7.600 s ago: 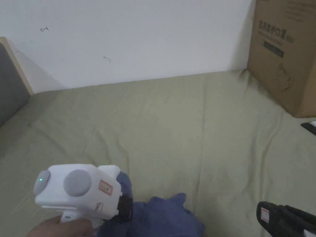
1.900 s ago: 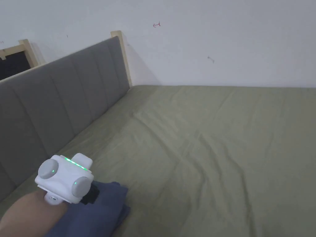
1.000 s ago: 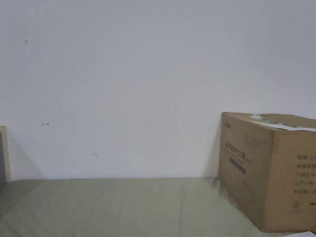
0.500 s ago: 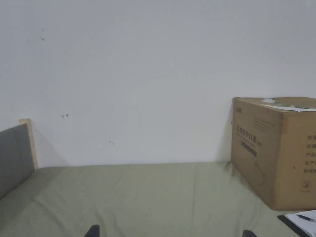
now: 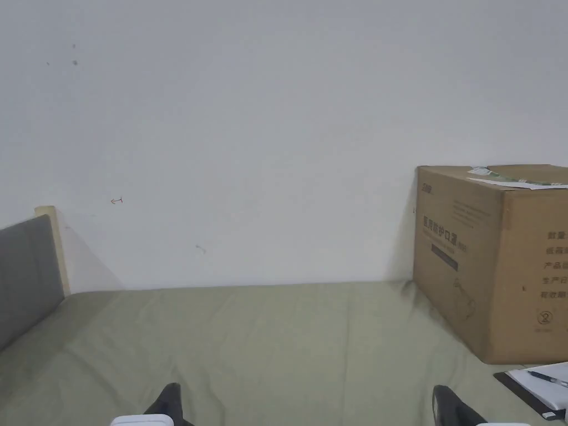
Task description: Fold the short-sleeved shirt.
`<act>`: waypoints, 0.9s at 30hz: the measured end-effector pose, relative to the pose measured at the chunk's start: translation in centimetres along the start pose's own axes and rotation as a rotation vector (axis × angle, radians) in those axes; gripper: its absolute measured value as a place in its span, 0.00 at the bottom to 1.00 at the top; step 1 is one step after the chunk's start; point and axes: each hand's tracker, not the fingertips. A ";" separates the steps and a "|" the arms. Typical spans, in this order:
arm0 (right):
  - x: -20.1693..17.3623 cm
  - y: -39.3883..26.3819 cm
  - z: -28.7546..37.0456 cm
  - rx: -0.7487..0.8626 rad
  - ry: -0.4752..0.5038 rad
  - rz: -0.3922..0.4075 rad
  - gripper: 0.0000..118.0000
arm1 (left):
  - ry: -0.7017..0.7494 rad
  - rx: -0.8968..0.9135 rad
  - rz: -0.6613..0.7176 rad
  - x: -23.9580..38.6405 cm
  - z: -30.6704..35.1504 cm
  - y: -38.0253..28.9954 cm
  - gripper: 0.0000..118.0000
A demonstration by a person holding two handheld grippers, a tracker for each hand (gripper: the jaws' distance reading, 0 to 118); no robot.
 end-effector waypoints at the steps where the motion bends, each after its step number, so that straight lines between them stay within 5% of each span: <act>1: -0.1 0.0 -0.1 0.010 -0.014 0.014 0.00 | 0.002 -0.009 0.009 0.0 -0.1 0.0 0.00; 11: -0.1 0.6 -0.2 0.039 -0.030 0.038 0.01 | -0.028 -0.049 0.064 -0.7 -0.1 0.0 0.03; 13: -0.1 0.7 -0.1 0.045 -0.028 0.048 0.19 | -0.057 -0.056 0.085 -1.0 -0.1 -0.1 0.22; 17: -0.2 0.6 -0.5 0.023 -0.044 0.071 0.98 | -0.047 -0.044 0.085 -0.9 0.0 -0.2 1.00; 27: 0.1 0.0 -0.6 -0.002 -0.067 0.052 1.00 | -0.039 -0.025 0.069 -1.6 -0.2 0.1 1.00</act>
